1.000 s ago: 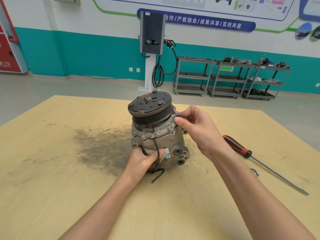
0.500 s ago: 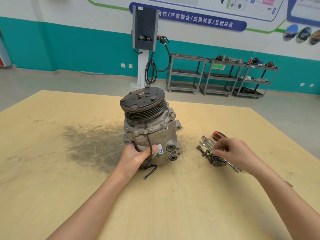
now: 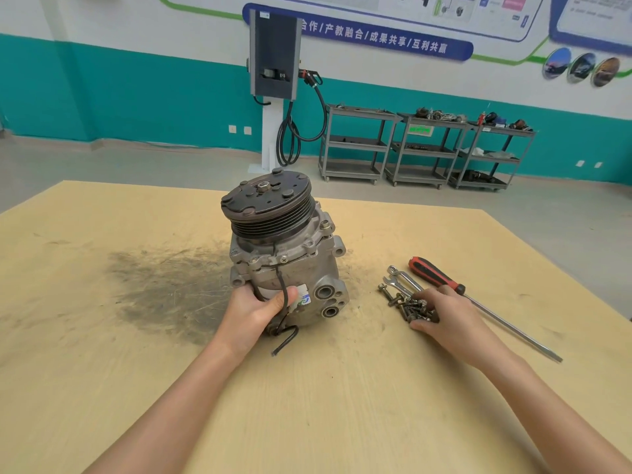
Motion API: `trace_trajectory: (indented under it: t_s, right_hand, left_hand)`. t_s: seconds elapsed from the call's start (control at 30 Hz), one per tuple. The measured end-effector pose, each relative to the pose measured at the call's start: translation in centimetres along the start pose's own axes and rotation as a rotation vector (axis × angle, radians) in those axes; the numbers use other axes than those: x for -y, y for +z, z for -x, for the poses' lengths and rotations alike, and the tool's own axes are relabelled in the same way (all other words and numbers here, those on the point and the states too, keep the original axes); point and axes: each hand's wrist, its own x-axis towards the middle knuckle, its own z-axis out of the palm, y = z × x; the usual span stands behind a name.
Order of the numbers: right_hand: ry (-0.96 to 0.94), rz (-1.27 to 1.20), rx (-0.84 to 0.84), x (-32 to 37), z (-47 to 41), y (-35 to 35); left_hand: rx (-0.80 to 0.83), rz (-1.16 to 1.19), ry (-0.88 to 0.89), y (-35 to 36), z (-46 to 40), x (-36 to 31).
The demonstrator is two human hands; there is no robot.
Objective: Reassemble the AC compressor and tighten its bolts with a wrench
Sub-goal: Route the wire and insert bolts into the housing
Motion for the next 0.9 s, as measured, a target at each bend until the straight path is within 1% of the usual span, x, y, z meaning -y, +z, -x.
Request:
trace_trajectory:
  t_s: [0.13,0.43,0.57,0.63,0.73,0.8,0.9]
  right_hand:
    - [-0.005,0.023,-0.014,0.1,-0.1,0.5]
    - [0.01,-0.068,-0.064,1.8,-1.7,1.5]
    - [0.025,-0.091,-0.094,2.9,-2.5,2.0]
    - [0.053,-0.183,-0.114,3.0,-2.6,1.8]
    - [0.101,-0.358,-0.192,2.1,-2.7,0.3]
    - [0.111,-0.304,-0.205,1.0,-2.6,-0.8]
    - [0.101,-0.157,-0.097,-0.5,-2.2,-1.5]
  left_hand:
    - [0.01,0.003,0.0,0.0,0.0,0.0]
    - [0.007,0.025,0.048,0.2,0.1,-0.4]
    - [0.011,0.03,0.037,0.2,0.1,-0.4]
    - [0.01,0.028,0.024,0.2,0.1,-0.3]
    - [0.012,0.027,0.021,0.2,0.1,-0.1]
    - [0.014,0.031,0.02,0.1,0.0,-0.1]
    - [0.013,0.034,0.013,0.1,0.0,-0.1]
